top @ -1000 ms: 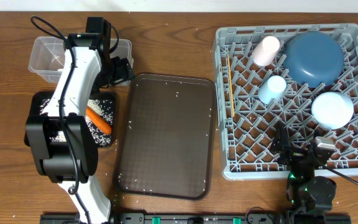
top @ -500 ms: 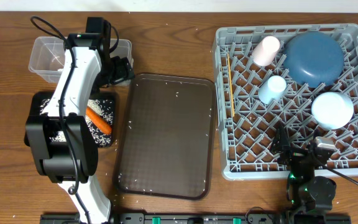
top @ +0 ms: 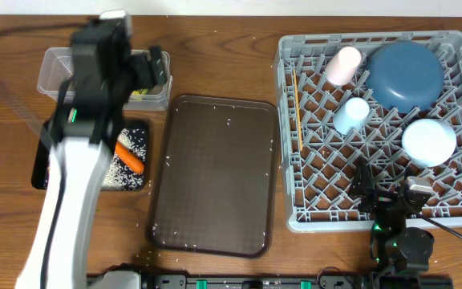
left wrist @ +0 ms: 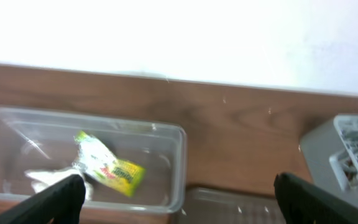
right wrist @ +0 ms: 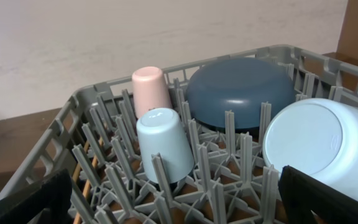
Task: Sort waste into correct bins and load items into the dishwasher rack
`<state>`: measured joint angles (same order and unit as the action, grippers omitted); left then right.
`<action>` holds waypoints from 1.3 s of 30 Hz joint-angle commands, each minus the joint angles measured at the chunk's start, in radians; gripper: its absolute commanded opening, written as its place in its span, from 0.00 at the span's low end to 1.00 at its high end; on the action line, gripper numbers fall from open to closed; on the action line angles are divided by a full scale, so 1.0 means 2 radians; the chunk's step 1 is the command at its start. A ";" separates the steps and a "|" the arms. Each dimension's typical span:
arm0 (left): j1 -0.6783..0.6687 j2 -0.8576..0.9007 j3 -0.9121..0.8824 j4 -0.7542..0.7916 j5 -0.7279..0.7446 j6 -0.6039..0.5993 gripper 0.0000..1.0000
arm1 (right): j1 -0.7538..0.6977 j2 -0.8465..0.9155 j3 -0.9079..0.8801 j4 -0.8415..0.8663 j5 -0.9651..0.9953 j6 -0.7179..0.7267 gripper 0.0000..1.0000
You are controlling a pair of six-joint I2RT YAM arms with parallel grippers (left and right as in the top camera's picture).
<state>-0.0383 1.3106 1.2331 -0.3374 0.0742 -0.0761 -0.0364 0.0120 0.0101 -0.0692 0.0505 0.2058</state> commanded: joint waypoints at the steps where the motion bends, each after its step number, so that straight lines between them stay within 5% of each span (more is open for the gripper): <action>1: 0.019 -0.075 -0.114 0.038 -0.007 0.019 0.98 | -0.005 -0.002 -0.002 -0.001 -0.003 0.005 0.99; 11: 0.064 -0.377 -0.447 0.187 -0.007 0.019 0.98 | -0.005 -0.002 -0.002 0.000 -0.003 0.005 0.99; 17: 0.063 -0.488 -0.593 0.303 -0.007 0.019 0.98 | -0.005 -0.002 -0.002 -0.001 -0.003 0.005 0.99; 29: 0.063 -0.555 -0.614 0.295 -0.013 0.019 0.98 | -0.005 -0.001 -0.002 -0.001 -0.003 0.005 0.99; 39: 0.063 -0.654 -0.615 0.179 -0.015 0.019 0.98 | -0.005 -0.001 -0.002 -0.001 -0.003 0.005 0.99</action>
<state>0.0841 0.0261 0.0059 0.0391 0.0593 -0.0502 -0.0364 0.0128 0.0097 -0.0696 0.0471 0.2058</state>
